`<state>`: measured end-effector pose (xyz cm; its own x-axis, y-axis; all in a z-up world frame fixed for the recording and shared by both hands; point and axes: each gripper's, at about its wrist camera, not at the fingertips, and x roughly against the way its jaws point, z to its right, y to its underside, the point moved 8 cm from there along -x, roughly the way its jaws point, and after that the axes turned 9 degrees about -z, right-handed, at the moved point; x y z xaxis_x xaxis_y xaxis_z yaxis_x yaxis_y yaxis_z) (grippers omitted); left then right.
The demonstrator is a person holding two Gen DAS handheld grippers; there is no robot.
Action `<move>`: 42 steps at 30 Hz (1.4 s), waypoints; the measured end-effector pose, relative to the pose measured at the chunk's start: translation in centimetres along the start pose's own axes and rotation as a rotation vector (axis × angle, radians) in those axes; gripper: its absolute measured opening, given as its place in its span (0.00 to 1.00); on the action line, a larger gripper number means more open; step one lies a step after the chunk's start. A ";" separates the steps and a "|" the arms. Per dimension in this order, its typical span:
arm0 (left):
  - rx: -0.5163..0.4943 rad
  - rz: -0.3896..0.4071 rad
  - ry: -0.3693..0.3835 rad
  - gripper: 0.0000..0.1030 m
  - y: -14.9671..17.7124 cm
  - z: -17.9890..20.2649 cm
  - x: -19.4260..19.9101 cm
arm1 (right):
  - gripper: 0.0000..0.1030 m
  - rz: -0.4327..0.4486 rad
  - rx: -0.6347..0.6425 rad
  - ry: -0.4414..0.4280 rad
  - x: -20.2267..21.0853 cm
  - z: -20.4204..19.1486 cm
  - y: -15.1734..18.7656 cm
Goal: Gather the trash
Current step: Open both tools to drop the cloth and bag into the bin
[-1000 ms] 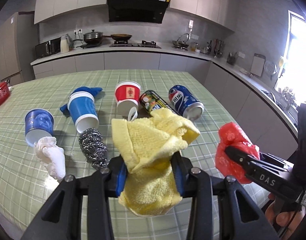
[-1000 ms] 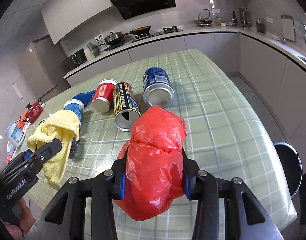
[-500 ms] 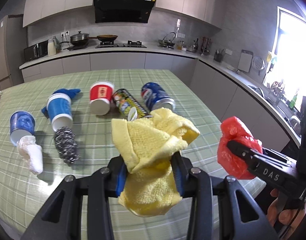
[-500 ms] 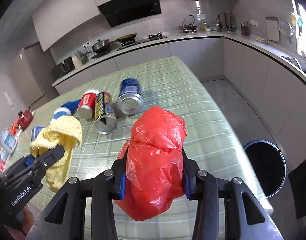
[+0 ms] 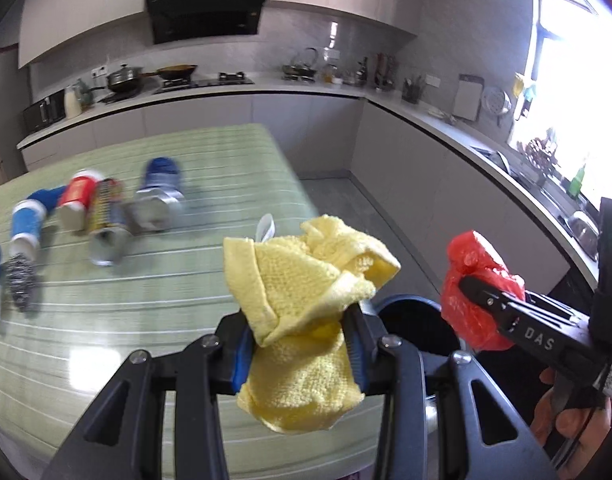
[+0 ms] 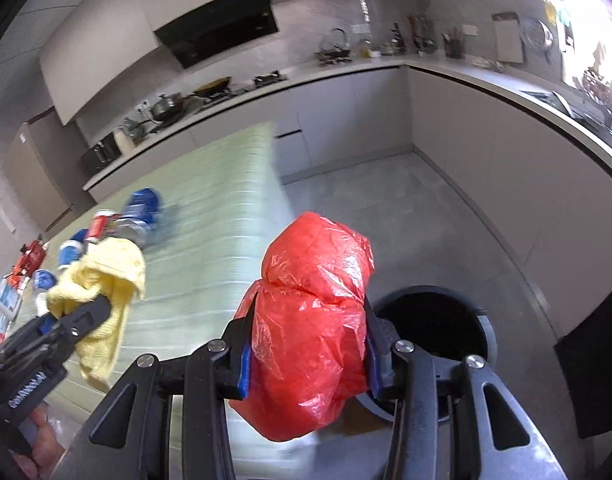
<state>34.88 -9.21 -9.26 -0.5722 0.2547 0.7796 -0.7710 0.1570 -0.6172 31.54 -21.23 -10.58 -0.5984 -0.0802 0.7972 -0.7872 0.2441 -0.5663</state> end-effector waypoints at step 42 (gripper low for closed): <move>-0.008 -0.172 -0.042 0.74 -0.2 14.7 -7.3 | 0.67 -0.056 -0.057 -0.017 -3.2 16.2 -2.1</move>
<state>35.09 -25.09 -13.33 -0.4433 0.1837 0.8774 -0.8564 0.2023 -0.4750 32.72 -37.15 -15.35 -0.5563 -0.1118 0.8235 -0.8102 0.2931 -0.5075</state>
